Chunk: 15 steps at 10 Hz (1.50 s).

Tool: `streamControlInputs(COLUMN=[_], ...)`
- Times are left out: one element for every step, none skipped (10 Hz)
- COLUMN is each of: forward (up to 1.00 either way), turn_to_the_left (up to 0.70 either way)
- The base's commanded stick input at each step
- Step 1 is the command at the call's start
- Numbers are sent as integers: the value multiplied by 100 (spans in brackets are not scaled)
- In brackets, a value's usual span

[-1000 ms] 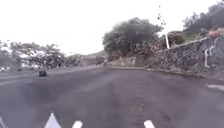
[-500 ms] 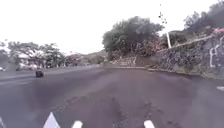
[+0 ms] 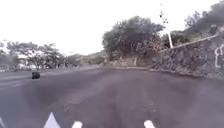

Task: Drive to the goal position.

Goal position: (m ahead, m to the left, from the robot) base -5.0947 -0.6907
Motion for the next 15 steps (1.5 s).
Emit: streamControlInputs(forward=[70, 70, 70, 70, 70, 70, 70, 70, 70, 70, 70, 70, 70, 70, 70], turn_to_the_left=[0, 0, 0, 0, 0, 0, 0, 0, 0, 0, 0, 0, 0, 0, 0])
